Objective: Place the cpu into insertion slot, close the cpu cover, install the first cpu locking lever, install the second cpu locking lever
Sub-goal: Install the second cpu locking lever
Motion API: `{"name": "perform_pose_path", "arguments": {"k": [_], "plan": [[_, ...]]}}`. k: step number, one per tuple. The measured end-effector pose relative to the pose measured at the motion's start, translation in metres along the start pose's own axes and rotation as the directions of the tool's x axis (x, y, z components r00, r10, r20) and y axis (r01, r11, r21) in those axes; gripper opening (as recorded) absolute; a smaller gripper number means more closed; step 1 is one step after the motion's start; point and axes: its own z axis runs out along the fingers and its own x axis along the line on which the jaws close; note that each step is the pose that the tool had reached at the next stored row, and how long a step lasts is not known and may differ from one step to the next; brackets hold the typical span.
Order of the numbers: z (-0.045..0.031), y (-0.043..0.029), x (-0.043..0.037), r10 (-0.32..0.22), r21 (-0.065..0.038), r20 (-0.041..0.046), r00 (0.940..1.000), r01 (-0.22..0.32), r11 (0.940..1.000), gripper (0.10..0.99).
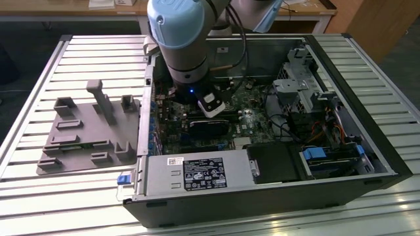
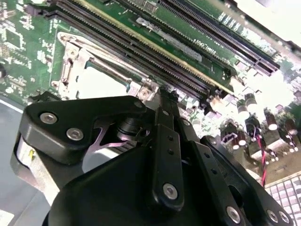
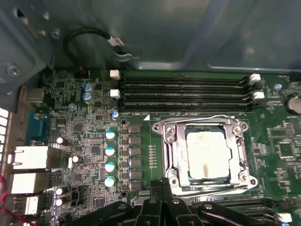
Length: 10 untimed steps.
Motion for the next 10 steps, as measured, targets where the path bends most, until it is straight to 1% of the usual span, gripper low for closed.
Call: {"name": "perform_pose_path", "arguments": {"k": [5, 10], "plan": [[-0.0161, 0.0047, -0.0021, 0.0, 0.0, 0.0001, 1.0, 0.0, 1.0, 0.102], [-0.0344, 0.0101, -0.0044, 0.0, 0.0, 0.0006, 1.0, 0.0, 1.0, 0.102]]}}
